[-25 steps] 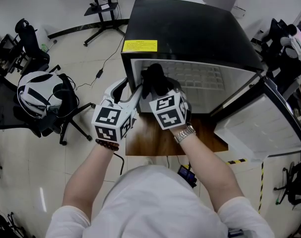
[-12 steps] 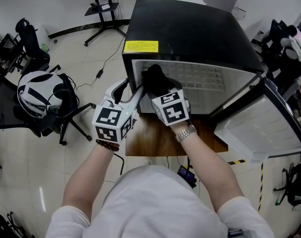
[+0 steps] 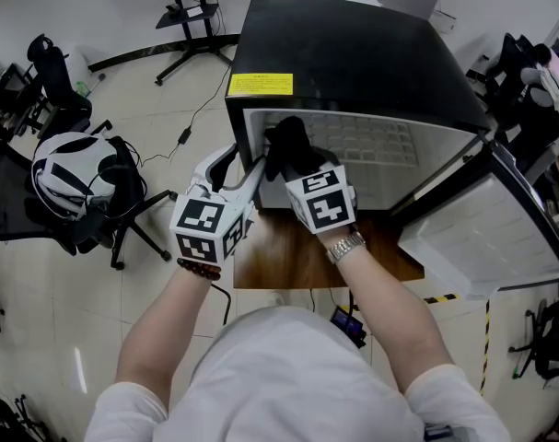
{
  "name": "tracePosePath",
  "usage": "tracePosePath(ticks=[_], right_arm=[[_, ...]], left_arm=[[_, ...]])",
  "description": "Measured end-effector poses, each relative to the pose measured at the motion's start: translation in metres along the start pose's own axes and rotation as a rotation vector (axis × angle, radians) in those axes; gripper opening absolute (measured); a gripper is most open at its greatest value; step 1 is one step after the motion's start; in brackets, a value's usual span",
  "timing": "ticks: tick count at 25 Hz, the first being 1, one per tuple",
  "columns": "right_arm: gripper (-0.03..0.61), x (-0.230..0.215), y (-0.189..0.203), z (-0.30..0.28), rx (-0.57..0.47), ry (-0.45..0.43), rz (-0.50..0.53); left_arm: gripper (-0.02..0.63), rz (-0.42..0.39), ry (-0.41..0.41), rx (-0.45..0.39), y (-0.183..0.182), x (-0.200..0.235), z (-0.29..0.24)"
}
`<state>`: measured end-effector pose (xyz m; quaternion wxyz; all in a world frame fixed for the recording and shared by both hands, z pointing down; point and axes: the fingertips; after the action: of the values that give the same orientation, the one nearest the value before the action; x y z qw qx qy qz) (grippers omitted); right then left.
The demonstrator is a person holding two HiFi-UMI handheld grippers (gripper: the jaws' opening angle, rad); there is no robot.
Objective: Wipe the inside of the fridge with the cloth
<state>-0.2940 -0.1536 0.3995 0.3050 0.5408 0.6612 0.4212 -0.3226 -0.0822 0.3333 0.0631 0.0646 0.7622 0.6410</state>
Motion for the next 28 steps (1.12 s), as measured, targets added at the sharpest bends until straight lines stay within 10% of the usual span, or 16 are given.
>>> tracePosePath(ticks=[28], right_arm=[[0.08,-0.106,0.045,0.077,0.007,0.303,-0.075]], left_arm=[[0.196,0.006,0.035,-0.019,0.001,0.0,0.002]])
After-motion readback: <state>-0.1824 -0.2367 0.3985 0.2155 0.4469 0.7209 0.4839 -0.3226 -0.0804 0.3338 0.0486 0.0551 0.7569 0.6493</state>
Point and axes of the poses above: the fingertips, and each gripper's own axes: z backward along the fingers, x to its left, y out of its underside, and after that the axes turned 4 degrees about -y, right-handed
